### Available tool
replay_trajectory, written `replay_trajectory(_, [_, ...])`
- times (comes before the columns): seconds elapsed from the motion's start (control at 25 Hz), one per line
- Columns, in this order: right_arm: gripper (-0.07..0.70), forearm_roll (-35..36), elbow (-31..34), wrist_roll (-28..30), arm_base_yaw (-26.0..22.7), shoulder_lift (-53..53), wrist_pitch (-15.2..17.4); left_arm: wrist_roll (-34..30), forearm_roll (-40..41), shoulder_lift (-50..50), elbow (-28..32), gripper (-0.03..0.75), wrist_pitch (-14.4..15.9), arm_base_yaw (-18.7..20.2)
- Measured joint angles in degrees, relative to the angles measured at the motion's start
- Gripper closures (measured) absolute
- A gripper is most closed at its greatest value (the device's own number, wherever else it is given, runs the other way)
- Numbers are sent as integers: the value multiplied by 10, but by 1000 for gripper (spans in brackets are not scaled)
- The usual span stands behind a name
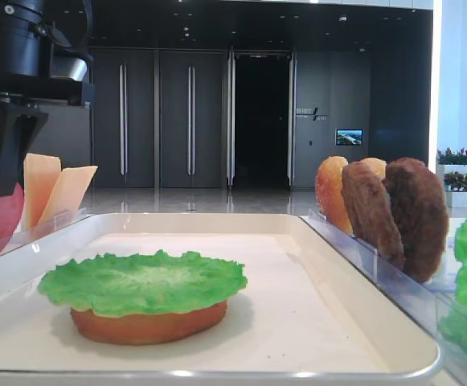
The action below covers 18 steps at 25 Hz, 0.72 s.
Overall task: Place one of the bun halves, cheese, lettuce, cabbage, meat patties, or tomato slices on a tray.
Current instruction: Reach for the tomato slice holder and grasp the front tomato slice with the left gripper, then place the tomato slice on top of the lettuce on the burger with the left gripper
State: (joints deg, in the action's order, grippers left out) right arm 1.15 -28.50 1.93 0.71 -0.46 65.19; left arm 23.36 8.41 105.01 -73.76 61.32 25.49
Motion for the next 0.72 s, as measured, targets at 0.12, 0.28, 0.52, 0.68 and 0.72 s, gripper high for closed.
replay_trajectory(0.12, [43,0,0,0,0,0,0,0,0,0,0,662,3,0])
replay_trajectory(0.28, [44,0,0,0,0,0,0,0,0,0,-1,662,11,0])
replay_trajectory(0.52, [44,0,0,0,0,0,0,0,-4,-6,-1,662,15,0])
replay_trajectory(0.68, [44,0,0,0,0,0,0,0,-7,-27,-1,663,22,0])
replay_trajectory(0.72, [44,0,0,0,0,0,0,0,-7,-33,-1,664,22,0])
